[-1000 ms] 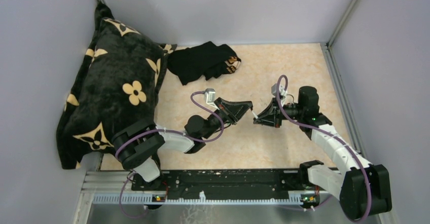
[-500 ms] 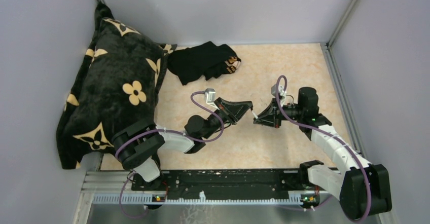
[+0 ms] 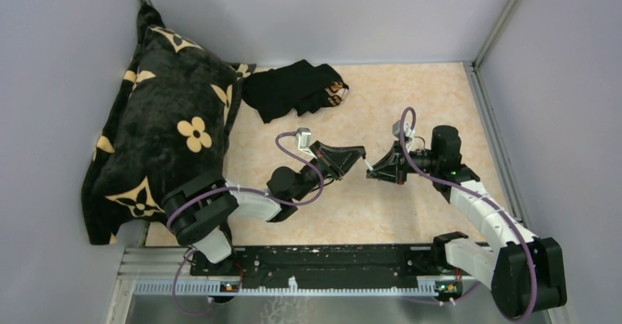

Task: Insert the pens into the pen caps
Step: Insert the pen cap onto the pen.

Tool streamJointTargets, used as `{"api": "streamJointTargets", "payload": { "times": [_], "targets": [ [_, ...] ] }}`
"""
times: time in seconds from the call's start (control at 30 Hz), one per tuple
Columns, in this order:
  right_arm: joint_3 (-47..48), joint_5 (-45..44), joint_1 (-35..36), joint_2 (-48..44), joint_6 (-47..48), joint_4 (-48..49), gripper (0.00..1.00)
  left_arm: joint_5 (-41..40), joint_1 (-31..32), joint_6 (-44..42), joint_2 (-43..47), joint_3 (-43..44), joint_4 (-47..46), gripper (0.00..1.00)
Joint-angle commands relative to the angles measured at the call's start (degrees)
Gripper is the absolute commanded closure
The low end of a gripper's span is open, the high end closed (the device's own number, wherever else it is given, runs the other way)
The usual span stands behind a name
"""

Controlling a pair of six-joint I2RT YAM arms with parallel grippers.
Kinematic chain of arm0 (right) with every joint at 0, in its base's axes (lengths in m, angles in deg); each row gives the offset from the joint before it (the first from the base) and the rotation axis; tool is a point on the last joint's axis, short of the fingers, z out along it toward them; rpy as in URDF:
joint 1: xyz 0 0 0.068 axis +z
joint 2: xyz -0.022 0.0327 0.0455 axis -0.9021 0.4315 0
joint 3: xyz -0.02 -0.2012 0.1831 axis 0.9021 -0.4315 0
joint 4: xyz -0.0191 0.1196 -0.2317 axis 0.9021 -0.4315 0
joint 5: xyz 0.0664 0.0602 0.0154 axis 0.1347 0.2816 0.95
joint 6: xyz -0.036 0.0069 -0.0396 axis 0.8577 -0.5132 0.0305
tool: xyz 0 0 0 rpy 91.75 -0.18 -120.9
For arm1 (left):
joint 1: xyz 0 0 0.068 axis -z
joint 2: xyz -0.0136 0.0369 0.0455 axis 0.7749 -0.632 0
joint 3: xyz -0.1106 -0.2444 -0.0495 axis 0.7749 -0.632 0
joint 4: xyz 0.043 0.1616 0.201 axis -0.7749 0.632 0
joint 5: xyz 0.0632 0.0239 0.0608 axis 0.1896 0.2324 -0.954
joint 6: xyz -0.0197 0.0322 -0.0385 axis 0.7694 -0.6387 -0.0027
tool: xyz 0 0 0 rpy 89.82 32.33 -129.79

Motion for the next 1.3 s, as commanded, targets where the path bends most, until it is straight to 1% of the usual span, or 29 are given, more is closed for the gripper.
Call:
{"api": "streamJointTargets", "payload": {
  "times": [0.0, 0.23, 0.4, 0.57, 0.87, 1.13, 1.27],
  "targets": [
    [0.55, -0.31, 0.6, -0.47, -1.22, 2.49, 1.0, -0.68, 0.47, 0.76, -0.39, 0.39, -17.54, 1.0],
    [0.74, 1.05, 0.62, -0.63, -1.0, 2.41, 1.0, -1.72, 0.43, -0.07, -0.32, -0.08, -17.56, 1.0],
    [1.4, 3.01, 0.6, -0.69, 1.49, 0.12, 1.0, -2.15, 0.46, -0.6, -0.24, -0.07, -17.64, 1.0],
    [1.51, 2.76, 0.62, -0.74, 1.47, -0.05, 1.0, -1.87, 0.4, -0.26, -0.35, 0.19, -17.57, 1.0],
    [1.2, -0.49, 0.57, -0.65, -1.79, 2.54, 1.0, -1.03, 0.47, 1.4, -0.78, 0.11, -17.55, 1.0],
    [1.04, -1.06, 0.53, -0.74, -3.32, 3.69, 1.0, -1.03, 0.49, 1.99, -0.87, -0.25, -17.65, 1.0],
    [0.99, 0.04, 0.53, -0.87, -3.56, 3.97, 1.0, -1.12, 0.51, 2.03, -1.2, -0.25, -17.63, 1.0]
  ]
}}
